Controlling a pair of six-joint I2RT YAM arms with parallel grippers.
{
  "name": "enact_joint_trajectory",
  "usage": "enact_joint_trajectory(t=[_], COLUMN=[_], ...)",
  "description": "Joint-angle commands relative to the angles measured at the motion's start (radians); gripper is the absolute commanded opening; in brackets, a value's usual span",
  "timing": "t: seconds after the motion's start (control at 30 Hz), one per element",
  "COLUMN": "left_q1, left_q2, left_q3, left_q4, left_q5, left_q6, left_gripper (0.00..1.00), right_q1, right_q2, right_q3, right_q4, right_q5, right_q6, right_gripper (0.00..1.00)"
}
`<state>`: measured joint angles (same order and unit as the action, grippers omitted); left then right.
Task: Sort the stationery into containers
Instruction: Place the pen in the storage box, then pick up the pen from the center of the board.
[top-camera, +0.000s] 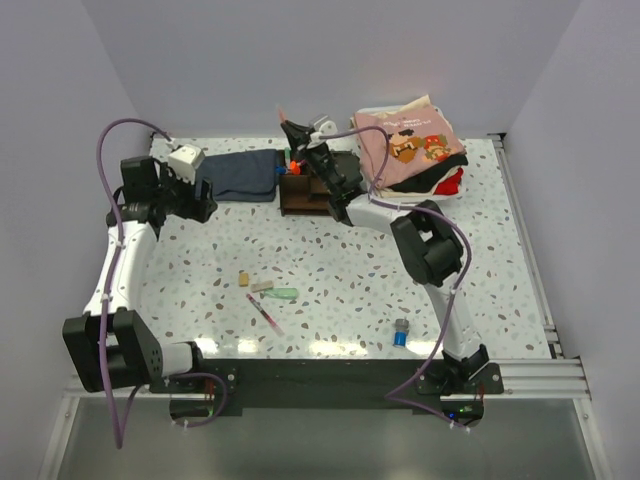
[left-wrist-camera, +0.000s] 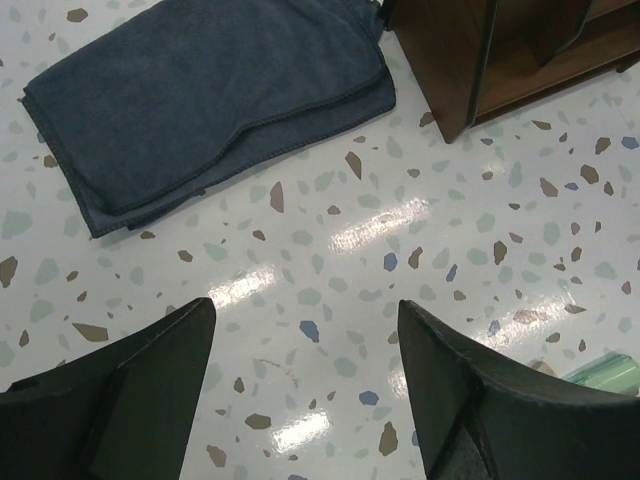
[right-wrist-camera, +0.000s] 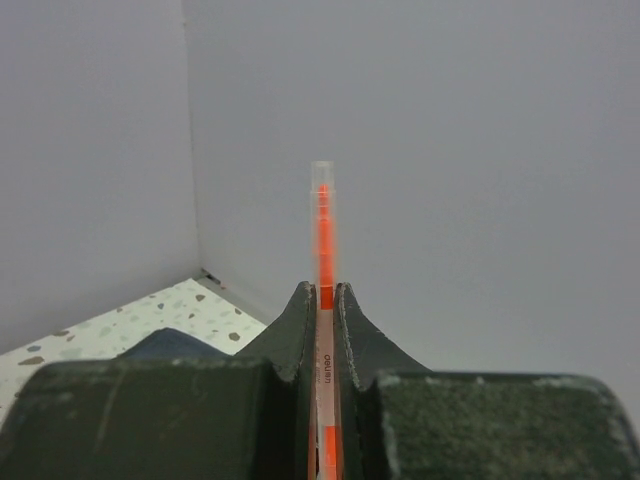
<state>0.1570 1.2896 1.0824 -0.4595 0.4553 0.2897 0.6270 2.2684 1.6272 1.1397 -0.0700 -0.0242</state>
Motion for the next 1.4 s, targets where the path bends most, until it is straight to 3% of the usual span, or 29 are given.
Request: enact_joint_trajectory(t=[0.0, 0.27, 0.53, 0.57, 0.7, 0.77, 0.97, 1.07, 1.17, 1.23, 1.33, 1.37], left_q1=[0.007, 0.007, 0.000, -0.002, -0.005, -0.007, -0.011, -0.011, -0.011, -0.011, -0.008, -0.008], left_q2=[0.037, 0.079, 0.187, 0.197, 0.226, 0.226, 0.183, 0.145, 0.090, 0.034, -0.039, -0.070], left_q3=[0.080, 0.091, 0.177, 0.204, 0.240, 0.244, 0.244, 0.240, 0.212, 0.182, 0.143, 0.133], left_q4=[0.047, 0.067, 0.128, 0.133, 0.154, 0.169, 0.180, 0.167, 0.142, 0.131, 0.118, 0.111], left_q5=[0.054, 0.062, 0.124, 0.126, 0.141, 0.154, 0.166, 0.190, 0.204, 0.194, 0.172, 0.165], left_q6=[-0.014, -0.014, -0.060, -0.061, -0.083, -0.093, -0.110, -0.101, -0.075, -0.070, -0.061, -0.063], left_gripper=[0.78, 0.78, 0.78, 0.78, 0.78, 0.78, 0.78, 0.79, 0.79, 0.79, 0.79, 0.79], right_q1=[-0.016, -0.021, -0.018, -0.018, -0.018, -0.018, -0.018, -0.019, -0.019, -0.018, -0.016, -0.001], right_q2=[0.066, 0.189, 0.120, 0.103, 0.007, -0.024, -0.167, -0.268, -0.400, -0.485, -0.541, -0.546], right_q3=[0.026, 0.125, -0.024, -0.042, -0.130, -0.151, -0.182, -0.193, -0.257, -0.306, -0.319, -0.267], right_q4=[0.147, 0.172, 0.236, 0.238, 0.235, 0.224, 0.140, 0.056, -0.160, -0.256, -0.621, -0.890], right_q5=[0.047, 0.042, 0.042, 0.042, 0.041, 0.039, 0.030, 0.036, -0.043, -0.257, -0.629, -0.677], right_q6=[0.006, 0.017, 0.030, 0.030, -0.022, -0.036, -0.052, -0.063, -0.074, -0.132, -0.262, -0.291], right_gripper=[0.00, 0.00, 0.00, 0.12, 0.32, 0.38, 0.40, 0.40, 0.46, 0.54, 0.58, 0.58])
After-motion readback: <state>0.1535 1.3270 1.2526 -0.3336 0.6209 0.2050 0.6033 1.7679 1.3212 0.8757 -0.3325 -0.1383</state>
